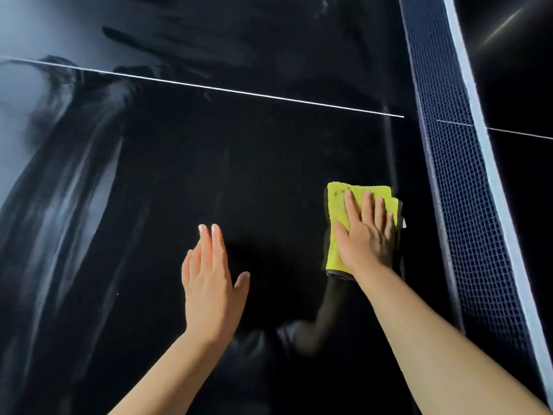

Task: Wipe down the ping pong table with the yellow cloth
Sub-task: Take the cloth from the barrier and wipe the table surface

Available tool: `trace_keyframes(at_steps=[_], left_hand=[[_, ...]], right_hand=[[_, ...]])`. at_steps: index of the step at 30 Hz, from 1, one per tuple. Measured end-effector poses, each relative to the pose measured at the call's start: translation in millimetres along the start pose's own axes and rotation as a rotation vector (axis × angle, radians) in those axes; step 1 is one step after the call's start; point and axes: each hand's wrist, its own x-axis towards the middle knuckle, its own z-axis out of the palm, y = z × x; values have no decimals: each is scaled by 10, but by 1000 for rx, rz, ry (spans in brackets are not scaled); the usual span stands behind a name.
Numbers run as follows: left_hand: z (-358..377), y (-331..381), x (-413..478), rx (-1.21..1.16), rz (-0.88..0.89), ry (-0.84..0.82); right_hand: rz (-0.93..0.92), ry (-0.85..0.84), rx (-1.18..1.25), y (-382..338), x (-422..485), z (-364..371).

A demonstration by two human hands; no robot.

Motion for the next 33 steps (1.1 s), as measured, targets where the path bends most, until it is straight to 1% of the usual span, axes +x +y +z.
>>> trace_keyframes(at_steps=[6, 11, 13, 15, 19, 21, 25, 29, 33], left_hand=[[-264, -431, -60, 14, -84, 61], [-433, -812, -172, 85, -168, 31], [-494, -947, -218, 119, -197, 31], [-538, -1021, -241, 134, -222, 33], [-555, -949, -209, 143, -237, 30], [-520, -830, -151, 142, -218, 34], [-370, -503, 30, 168, -115, 11], [-135, -105, 212, 181, 9, -40], [91, 310, 334, 162, 83, -66]], right_hand=[[-256, 2, -5, -1199, -179, 35], [-501, -27, 9, -2128, -442, 81], [-596, -51, 3, -2397, -571, 105], [-641, -55, -9, -2504, -619, 128], [-680, -27, 12, -2351, -535, 133], [-664, -14, 41, -2206, -454, 111], [-491, 20, 79, -1692, -126, 47], [-291, 43, 103, -905, 276, -41], [-98, 54, 141, -105, 573, -120]])
